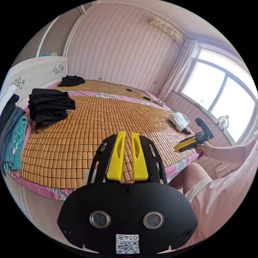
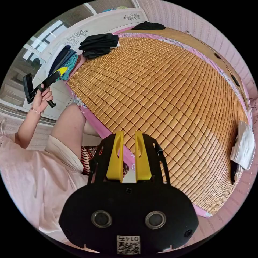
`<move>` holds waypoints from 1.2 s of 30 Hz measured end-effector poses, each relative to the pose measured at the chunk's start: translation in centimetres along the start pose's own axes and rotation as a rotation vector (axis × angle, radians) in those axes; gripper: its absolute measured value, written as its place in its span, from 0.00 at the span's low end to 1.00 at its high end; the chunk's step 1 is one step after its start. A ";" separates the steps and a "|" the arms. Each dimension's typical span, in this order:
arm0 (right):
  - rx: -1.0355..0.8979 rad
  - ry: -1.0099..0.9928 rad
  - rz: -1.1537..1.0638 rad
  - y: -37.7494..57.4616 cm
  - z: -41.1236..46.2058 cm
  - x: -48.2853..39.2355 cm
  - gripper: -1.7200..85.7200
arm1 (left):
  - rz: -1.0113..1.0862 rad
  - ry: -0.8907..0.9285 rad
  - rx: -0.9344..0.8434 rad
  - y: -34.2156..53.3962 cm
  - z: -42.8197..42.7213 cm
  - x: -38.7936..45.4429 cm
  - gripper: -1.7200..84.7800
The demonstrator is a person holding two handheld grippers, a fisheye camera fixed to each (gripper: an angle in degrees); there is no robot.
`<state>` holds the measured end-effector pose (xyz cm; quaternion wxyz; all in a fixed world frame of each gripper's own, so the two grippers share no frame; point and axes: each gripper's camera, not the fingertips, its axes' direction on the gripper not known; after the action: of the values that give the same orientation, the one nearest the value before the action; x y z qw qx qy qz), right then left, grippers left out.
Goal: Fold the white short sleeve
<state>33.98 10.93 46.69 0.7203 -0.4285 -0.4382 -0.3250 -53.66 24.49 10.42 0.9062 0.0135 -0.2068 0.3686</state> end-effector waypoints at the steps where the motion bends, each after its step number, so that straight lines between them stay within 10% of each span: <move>1: 0.028 0.034 0.099 4.1 -1.0 1.9 0.10 | 0.063 0.059 -0.001 -0.1 1.5 2.9 0.07; 11: 0.258 0.251 0.484 23.6 -9.3 14.7 0.13 | 0.395 0.374 -0.223 -7.7 18.2 24.8 0.08; 22: 0.244 0.401 0.488 23.5 -12.2 28.3 0.13 | 0.525 0.316 -0.416 -13.9 40.5 44.9 0.13; 36: 0.216 0.247 0.521 25.0 -7.5 38.0 0.04 | 0.243 0.333 -0.617 -18.5 56.4 52.7 0.02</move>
<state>73.08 11.16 71.07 0.8685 -0.4045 -0.2549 -0.1305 -27.93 35.94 84.58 0.8385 -0.3451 -0.1578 0.3911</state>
